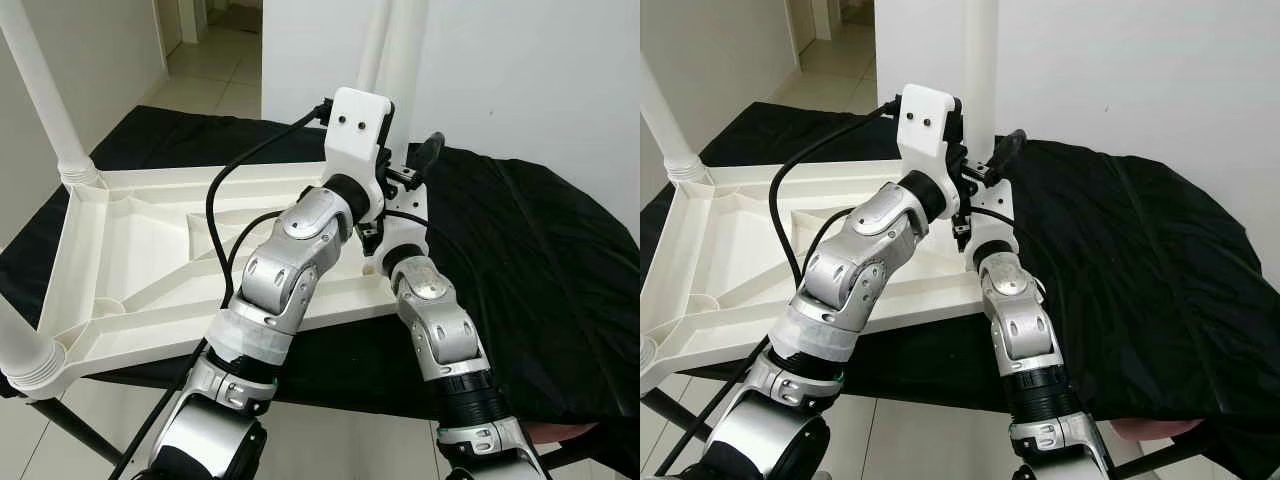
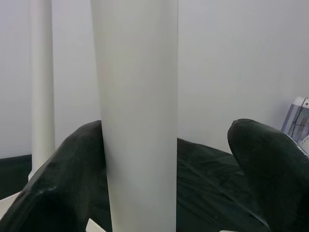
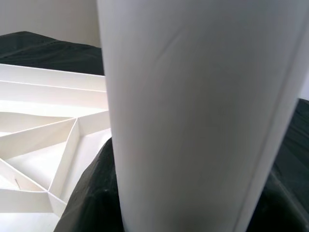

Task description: Building children table

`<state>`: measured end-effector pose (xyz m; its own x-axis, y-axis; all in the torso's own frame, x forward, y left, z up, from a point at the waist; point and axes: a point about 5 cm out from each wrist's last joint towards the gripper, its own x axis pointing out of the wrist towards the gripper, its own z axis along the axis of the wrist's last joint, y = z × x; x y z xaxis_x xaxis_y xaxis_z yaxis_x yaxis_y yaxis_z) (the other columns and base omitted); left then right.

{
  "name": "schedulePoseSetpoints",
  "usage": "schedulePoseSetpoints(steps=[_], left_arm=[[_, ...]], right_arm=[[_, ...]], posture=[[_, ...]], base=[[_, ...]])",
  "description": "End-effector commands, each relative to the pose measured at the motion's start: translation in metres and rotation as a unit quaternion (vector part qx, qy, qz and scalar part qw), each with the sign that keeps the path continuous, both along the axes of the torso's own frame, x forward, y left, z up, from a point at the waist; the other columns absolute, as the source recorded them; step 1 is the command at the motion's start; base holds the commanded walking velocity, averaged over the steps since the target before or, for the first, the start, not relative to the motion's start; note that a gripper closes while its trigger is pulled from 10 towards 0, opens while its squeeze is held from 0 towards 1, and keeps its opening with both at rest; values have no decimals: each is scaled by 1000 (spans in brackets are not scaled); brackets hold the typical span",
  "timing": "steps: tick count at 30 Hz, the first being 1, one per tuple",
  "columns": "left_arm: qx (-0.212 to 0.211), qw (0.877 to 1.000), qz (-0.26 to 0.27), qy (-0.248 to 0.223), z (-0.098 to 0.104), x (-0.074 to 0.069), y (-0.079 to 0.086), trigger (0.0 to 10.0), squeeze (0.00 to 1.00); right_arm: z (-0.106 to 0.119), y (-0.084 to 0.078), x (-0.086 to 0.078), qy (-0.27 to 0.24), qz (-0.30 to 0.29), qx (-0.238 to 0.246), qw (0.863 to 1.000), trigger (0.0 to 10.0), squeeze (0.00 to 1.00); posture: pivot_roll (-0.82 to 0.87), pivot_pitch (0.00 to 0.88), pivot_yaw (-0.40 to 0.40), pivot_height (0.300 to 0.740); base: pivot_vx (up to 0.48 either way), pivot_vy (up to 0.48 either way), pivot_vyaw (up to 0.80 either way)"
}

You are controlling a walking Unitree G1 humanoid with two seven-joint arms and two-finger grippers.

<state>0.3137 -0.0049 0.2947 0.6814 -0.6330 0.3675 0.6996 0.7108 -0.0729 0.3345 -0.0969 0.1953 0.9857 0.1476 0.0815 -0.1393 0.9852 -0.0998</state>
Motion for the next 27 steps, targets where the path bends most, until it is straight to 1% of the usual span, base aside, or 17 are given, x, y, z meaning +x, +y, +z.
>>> schedulePoseSetpoints(steps=[1, 3, 4, 5, 6, 7, 9, 12, 15, 17, 20, 22, 23, 26, 27], left_arm=[[-59, 997, -40, 13, 13, -6, -8, 10000, 0], [-59, 997, -40, 13, 13, -6, -8, 10000, 0], [-91, 995, -31, 28, 16, -2, 1, 10000, 0], [-91, 995, -31, 28, 16, -2, 1, 10000, 0], [-94, 995, -24, 29, 16, 1, 6, 10000, 0], [-94, 995, -24, 29, 16, 1, 6, 10000, 0], [-94, 995, -13, 34, 13, 3, 13, 10000, 0], [-91, 995, -8, 35, 11, 4, 17, 10000, 0], [-76, 996, 6, 41, 1, 4, 28, 10000, 0], [-64, 997, 15, 42, -5, 5, 32, 10000, 0], [-52, 997, 21, 48, -14, 4, 37, 10000, 0], [-39, 998, 19, 50, -22, 2, 39, 10000, 0], [-39, 998, 19, 50, -22, 2, 39, 10000, 0], [-13, 998, 8, 58, -39, -5, 36, 10000, 0], [-13, 998, 8, 58, -39, -5, 36, 10000, 0]], right_arm=[[1, -3, 2, 3, -12, 8, 1000, 10000, 0], [1, -3, 2, 3, -12, 8, 1000, 10000, 0], [0, -7, 3, 3, -24, 15, 1000, 10000, 0], [0, -7, 3, 3, -24, 15, 1000, 10000, 0], [0, -11, 3, 3, -36, 24, 999, 10000, 0], [0, -11, 3, 3, -36, 24, 999, 10000, 0], [0, -17, 4, -2, -55, 36, 998, 10000, 0], [0, -21, 5, -4, -64, 46, 997, 10000, 0], [-2, -31, 4, -10, -78, 59, 995, 10000, 0], [-4, -35, 3, -16, -84, 54, 995, 10000, 0], [-5, -38, 1, -27, -76, 41, 996, 10000, 0], [-8, -40, -1, -29, -74, 43, 996, 10000, 0], [-8, -40, -1, -29, -74, 43, 996, 10000, 0], [-11, -43, -5, -42, -67, 53, 995, 10000, 0], [-11, -43, -5, -42, -67, 53, 995, 10000, 0]], posture=[[38, 0, -105, 740], [38, 0, -105, 740], [38, 0, -105, 740], [38, 0, -105, 740], [39, 0, -106, 740], [39, 0, -106, 740], [39, 0, -105, 740], [39, 0, -107, 740], [38, 0, -107, 740], [37, 0, -108, 740], [35, 0, -111, 740], [37, 0, -116, 740], [37, 0, -116, 740], [37, 0, -119, 740], [37, 0, -119, 740]], base=[[0, 0, 0], [0, 0, 0], [0, 0, 0], [0, 0, 0], [0, 0, 0], [0, 0, 0], [0, 0, 0], [0, 0, 0], [0, 0, 0], [0, 0, 0], [0, 0, 0], [0, 0, 0], [0, 0, 0], [0, 0, 0], [0, 0, 0]])
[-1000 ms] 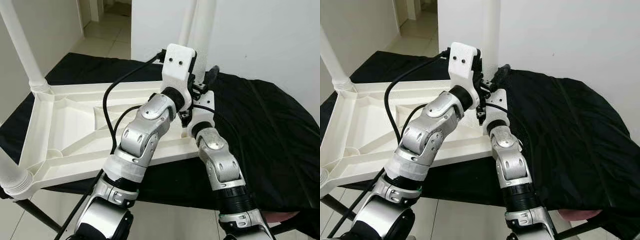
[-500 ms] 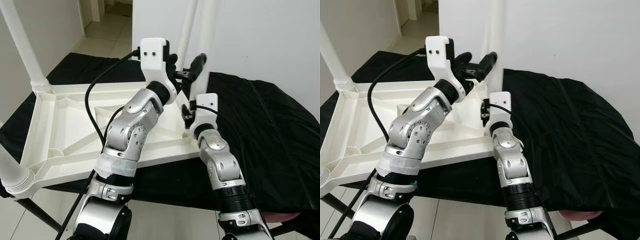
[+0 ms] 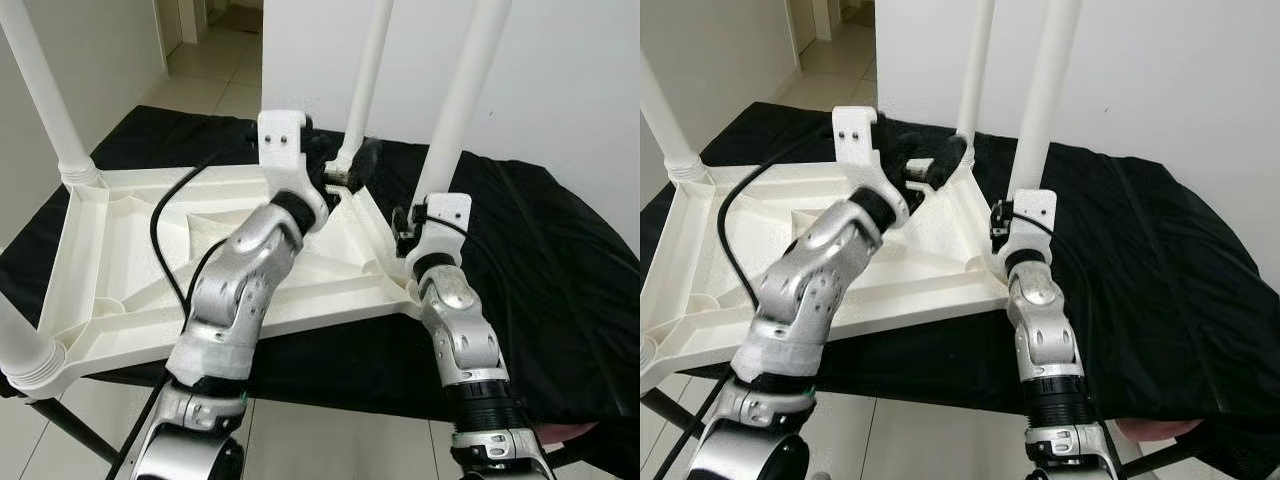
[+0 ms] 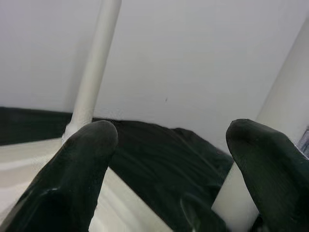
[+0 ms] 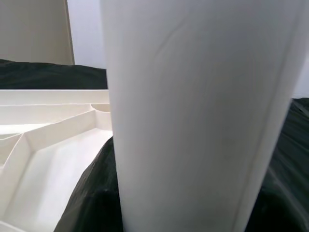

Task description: Building children table

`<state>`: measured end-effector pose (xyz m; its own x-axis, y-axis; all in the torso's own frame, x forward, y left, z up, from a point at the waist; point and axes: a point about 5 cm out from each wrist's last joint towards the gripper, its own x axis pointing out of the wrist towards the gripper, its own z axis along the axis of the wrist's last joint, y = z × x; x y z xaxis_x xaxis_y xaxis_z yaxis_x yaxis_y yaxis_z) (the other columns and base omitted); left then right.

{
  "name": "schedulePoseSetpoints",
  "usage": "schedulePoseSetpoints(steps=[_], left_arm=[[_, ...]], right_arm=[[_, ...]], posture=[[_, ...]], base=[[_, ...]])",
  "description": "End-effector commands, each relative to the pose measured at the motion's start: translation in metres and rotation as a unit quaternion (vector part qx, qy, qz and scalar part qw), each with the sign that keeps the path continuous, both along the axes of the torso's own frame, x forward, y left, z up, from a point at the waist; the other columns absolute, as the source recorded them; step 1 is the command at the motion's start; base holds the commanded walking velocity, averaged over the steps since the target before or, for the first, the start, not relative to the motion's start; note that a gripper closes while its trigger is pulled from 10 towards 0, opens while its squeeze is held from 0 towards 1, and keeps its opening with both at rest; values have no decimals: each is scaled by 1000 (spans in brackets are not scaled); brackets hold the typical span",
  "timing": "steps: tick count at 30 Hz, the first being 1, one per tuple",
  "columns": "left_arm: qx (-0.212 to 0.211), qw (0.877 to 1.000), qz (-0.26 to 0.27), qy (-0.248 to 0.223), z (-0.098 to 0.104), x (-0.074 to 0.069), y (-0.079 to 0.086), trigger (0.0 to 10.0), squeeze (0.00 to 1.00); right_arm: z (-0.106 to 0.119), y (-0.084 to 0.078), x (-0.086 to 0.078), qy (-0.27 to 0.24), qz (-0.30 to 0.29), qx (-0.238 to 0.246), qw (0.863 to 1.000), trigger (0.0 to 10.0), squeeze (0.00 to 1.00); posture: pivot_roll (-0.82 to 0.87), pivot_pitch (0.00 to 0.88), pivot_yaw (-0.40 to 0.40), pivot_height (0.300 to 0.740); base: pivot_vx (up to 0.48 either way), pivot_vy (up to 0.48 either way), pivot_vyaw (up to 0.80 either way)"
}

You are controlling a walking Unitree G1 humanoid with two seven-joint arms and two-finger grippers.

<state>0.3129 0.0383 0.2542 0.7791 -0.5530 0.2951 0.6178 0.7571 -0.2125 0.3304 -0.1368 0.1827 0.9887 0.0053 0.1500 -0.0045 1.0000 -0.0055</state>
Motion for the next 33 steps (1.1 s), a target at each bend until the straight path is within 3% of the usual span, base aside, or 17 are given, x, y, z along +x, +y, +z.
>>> schedulePoseSetpoints(steps=[1, 3, 10, 15, 25, 33], left_arm=[[25, 999, -35, -13, -4, -6, -8, 10000, 0], [78, 997, -21, -3, -27, -4, -7, 10000, 0], [104, 994, -18, 23, -47, -3, -4, 10000, 0], [147, 987, -50, 39, -67, -14, -9, 10000, 0], [189, 977, -98, 14, -78, -30, -17, 10000, 0], [247, 957, -153, 15, -89, -43, -22, 10000, 0]], right_arm=[[1, -3, -2, -16, 0, 6, 1000, 10000, 0], [-1, -4, -5, -27, 2, 10, 1000, 10000, 0], [-5, -7, -6, -33, -3, 7, 999, 10000, 0], [-22, -24, -9, -26, -36, -5, 999, 10000, 0], [-35, -36, -13, -16, -56, -6, 998, 10000, 0], [-51, -41, -17, -6, -62, -7, 998, 10000, 0]], posture=[[37, 0, -120, 740], [35, 0, -121, 740], [34, 0, -121, 740], [27, 0, -120, 740], [24, 0, -114, 740], [31, 0, -109, 740]], base=[[0, 0, 0], [0, 0, 0], [0, 0, 0], [0, 0, 0], [0, 0, 0], [0, 0, 0]])
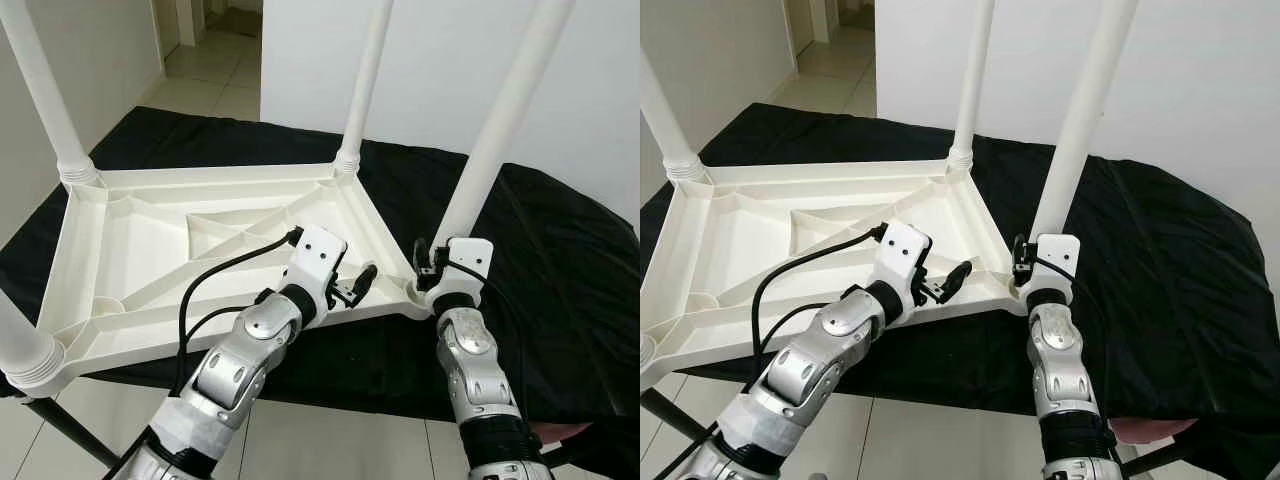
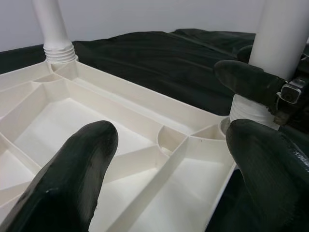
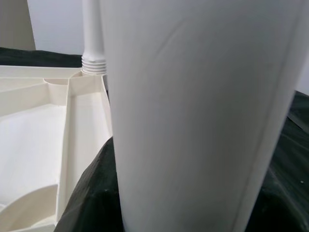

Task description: Building children table

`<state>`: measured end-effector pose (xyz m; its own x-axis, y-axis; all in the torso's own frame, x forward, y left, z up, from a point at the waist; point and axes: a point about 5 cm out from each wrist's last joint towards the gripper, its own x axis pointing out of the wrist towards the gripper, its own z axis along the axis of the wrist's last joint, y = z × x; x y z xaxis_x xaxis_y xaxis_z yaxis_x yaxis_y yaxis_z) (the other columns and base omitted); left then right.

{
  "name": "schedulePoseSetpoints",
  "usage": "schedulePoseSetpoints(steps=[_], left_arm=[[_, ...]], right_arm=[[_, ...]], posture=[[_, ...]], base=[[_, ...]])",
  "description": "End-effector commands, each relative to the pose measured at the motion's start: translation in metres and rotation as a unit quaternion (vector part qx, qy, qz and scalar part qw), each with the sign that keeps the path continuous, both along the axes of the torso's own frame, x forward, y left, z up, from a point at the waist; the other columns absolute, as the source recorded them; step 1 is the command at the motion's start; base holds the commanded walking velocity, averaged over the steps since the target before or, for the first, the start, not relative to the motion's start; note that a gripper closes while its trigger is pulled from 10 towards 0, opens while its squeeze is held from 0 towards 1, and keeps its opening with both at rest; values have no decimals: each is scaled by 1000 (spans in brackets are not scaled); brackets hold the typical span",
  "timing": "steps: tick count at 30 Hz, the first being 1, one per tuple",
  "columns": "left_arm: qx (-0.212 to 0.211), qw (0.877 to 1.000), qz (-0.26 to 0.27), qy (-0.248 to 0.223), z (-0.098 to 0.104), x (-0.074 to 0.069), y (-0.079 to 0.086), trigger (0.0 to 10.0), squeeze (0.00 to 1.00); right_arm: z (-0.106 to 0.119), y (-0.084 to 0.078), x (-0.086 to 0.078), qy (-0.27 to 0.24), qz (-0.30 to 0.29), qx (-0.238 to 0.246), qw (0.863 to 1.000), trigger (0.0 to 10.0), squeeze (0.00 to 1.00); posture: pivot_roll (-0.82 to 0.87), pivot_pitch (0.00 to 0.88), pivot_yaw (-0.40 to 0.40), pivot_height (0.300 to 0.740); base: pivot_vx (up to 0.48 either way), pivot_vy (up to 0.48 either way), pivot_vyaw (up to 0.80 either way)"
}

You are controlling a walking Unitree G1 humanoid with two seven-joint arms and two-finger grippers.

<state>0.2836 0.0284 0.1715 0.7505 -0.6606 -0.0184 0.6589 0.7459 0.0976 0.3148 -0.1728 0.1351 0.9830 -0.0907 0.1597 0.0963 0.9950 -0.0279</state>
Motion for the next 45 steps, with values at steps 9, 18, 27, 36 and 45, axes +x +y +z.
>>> schedulePoseSetpoints(steps=[9, 18, 27, 36, 45], left_arm=[[82, 988, -116, 54, -24, -12, -22, 10000, 0], [137, 980, -115, 87, -40, -7, -27, 10000, 0], [221, 957, -142, 125, -59, -10, -28, 0, 0], [262, 946, -159, 107, -52, 0, -18, 4980, 0], [314, 923, -207, 87, -50, -1, 8, 10000, 0]], right_arm=[[-2, -5, 2, -5, -10, 3, 1000, 10000, 0], [-1, -7, 3, -12, -13, 9, 1000, 10000, 0], [1, -9, 3, -17, -20, 9, 1000, 10000, 0], [1, -8, 3, -20, -24, 10, 999, 10000, 0], [0, -7, 2, -20, -23, 11, 999, 10000, 0]], posture=[[28, 0, -106, 740], [26, 0, -103, 740], [20, 0, -92, 740], [16, 0, -76, 740], [19, 0, -73, 740]], base=[[0, 0, 0], [0, 0, 0], [0, 0, 0], [0, 0, 0], [0, 0, 0]])
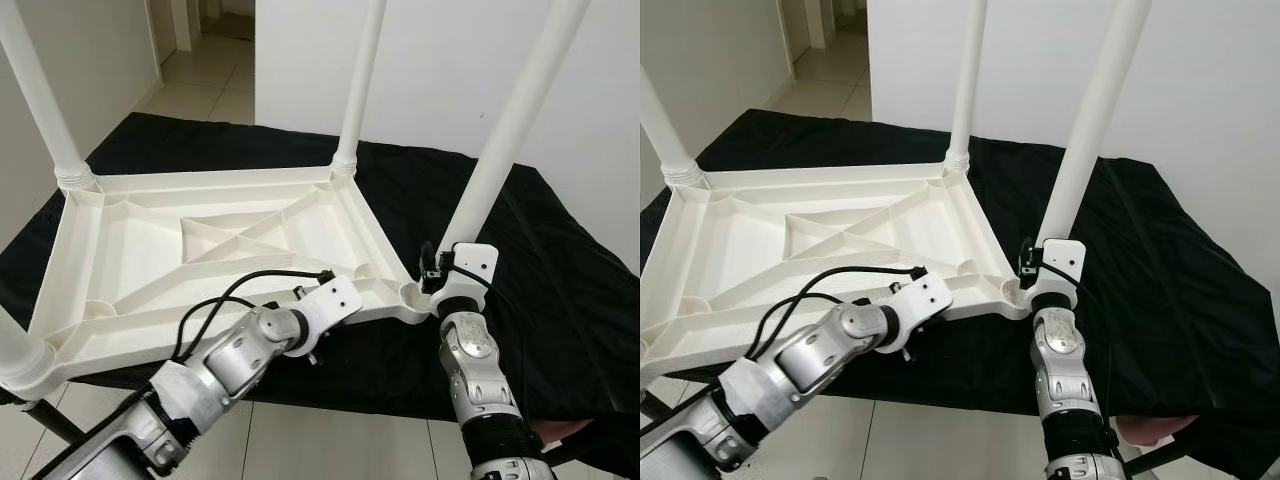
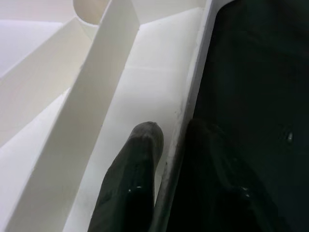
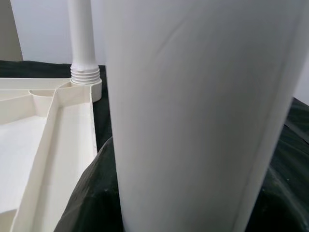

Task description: Building children table

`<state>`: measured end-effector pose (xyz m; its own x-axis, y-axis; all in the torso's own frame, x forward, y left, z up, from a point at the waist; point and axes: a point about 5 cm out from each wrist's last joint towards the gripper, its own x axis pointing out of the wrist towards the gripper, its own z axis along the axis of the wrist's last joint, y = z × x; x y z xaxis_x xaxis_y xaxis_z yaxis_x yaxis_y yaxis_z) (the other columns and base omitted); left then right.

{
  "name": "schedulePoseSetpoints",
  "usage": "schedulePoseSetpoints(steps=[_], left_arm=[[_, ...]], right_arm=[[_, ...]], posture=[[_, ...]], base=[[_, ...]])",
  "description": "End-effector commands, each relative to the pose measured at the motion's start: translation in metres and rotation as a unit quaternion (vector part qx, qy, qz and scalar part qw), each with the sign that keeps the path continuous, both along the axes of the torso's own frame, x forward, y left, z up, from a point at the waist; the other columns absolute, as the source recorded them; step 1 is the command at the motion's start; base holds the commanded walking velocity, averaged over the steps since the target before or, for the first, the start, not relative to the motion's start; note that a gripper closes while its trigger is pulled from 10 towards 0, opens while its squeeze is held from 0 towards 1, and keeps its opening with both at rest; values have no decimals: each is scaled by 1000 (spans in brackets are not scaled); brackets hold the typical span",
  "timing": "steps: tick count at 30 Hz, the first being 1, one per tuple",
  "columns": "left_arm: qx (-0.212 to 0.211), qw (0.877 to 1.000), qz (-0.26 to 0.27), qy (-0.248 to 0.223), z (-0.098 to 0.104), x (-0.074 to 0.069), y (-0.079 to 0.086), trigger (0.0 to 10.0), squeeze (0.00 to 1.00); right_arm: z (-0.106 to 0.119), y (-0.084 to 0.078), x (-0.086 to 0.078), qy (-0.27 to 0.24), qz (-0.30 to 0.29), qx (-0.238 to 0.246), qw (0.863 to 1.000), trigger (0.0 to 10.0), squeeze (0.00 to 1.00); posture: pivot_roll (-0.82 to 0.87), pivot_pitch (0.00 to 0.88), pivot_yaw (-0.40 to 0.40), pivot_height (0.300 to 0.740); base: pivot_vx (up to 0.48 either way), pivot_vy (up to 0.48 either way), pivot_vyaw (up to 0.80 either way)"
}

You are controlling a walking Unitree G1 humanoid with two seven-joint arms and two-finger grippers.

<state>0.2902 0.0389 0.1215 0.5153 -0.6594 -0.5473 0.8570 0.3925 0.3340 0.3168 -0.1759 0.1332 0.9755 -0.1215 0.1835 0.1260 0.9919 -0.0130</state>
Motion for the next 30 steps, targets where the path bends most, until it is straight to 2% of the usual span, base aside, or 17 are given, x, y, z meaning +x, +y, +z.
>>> schedulePoseSetpoints(steps=[1, 4, 11, 12, 16, 17, 19, 20, 21, 26, 30], left_arm=[[13, 997, -70, 29, 0, -7, -3, 10000, 0], [18, 997, -65, 26, 2, -4, 5, 10000, 0], [15, 998, -66, 18, 3, -4, 7, 10000, 0], [10, 997, -67, 22, 3, -5, 7, 10000, 1000], [7, 997, -74, 23, 5, -7, 6, 10000, 1000], [5, 997, -73, 20, 6, -7, 5, 10000, 918], [4, 997, -72, 17, 7, -7, 5, 10000, 918], [-23, 997, -69, 0, 16, -5, 1, 10000, 0], [-23, 997, -69, 0, 16, -5, 1, 10000, 0], [-97, 992, -78, -23, 35, -8, -7, 10000, 0], [-131, 988, -79, -29, 43, -9, -9, 10000, 0]], right_arm=[[2, -4, 0, -7, -8, 5, 1000, 10000, 0], [2, -3, 1, -8, -7, 6, 1000, 10000, 0], [2, -1, 1, -10, -2, 8, 1000, 10000, 0], [2, 1, 1, -10, 2, 8, 1000, 10000, 0], [2, 5, 1, -12, 14, 11, 1000, 10000, 0], [2, 7, 1, -13, 20, 12, 1000, 10000, 0], [2, 8, 1, -14, 24, 13, 1000, 10000, 0], [2, 10, 0, -13, 33, 13, 999, 10000, 0], [2, 10, 0, -13, 33, 13, 999, 10000, 0], [-1, 14, -1, -8, 44, 11, 999, 10000, 0], [-2, 16, -2, -8, 51, 10, 999, 10000, 0]], posture=[[19, 0, -73, 740], [21, 0, -74, 740], [24, 0, -80, 740], [24, 0, -80, 740], [25, 0, -84, 740], [25, 0, -84, 740], [25, 0, -84, 740], [28, 0, -94, 740], [28, 0, -94, 740], [29, 0, -100, 740], [30, 0, -104, 740]], base=[[0, 0, 0], [0, 0, 0], [0, 0, 0], [0, 0, 0], [0, 0, 0], [0, 0, 0], [0, 0, 0], [0, 0, 0], [0, 0, 0], [0, 0, 0], [0, 0, 0]])
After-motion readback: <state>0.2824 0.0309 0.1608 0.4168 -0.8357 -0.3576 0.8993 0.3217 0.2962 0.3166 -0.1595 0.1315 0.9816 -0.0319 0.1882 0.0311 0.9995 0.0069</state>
